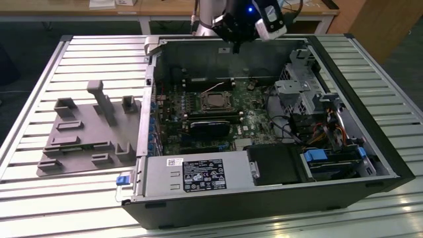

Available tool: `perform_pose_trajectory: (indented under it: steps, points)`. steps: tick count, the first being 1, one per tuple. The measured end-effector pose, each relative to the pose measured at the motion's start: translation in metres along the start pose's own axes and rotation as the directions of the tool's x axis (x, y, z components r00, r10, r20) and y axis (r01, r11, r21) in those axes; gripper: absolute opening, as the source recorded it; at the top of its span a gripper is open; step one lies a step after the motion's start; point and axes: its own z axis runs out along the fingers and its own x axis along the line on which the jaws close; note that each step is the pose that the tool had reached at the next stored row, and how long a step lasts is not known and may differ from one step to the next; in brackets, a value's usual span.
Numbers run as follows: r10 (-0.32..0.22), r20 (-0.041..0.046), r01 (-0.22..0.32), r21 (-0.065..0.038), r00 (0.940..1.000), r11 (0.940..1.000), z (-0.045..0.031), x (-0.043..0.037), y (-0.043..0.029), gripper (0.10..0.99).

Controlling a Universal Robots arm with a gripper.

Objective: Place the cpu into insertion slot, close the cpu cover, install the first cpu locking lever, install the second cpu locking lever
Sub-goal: 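Install the first cpu locking lever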

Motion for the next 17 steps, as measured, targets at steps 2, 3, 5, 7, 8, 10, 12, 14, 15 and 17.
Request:
perform_pose_trajectory:
  steps: [2,3,5,7,8,10,12,14,15,17]
  points:
    - [0.0,0.0,0.0,0.0,1.0,1.0,-0.0086,-0.0002,0.0027,0.102]
    - [0.0,0.0,0.0,0.0,1.0,1.0,-0.0132,-0.0003,0.0042,0.102]
    - [0.0,0.0,0.0,0.001,1.0,1.0,-0.0218,-0.0005,0.0069,0.102]
    - [0.0,0.0,0.0,0.001,1.0,1.0,-0.0304,-0.0006,0.0097,0.102]
    - [0.0,0.0,0.0,0.001,1.0,1.0,-0.0345,-0.0007,0.011,0.102]
    - [0.0,0.0,0.0,0.001,1.0,1.0,-0.0434,-0.0009,0.0138,0.102]
    - [0.0,0.0001,0.0,0.001,1.0,1.0,-0.0519,-0.0011,0.0165,0.102]
    - [0.0,0.0001,0.0,0.001,1.0,1.0,-0.058,-0.0012,0.0185,0.102]
    - [0.0,0.0001,0.0,0.001,1.0,1.0,-0.0579,-0.0012,0.0185,0.102]
    - [0.0,0.0,0.0,0.001,1.0,1.0,-0.0573,-0.0012,0.0183,0.102]
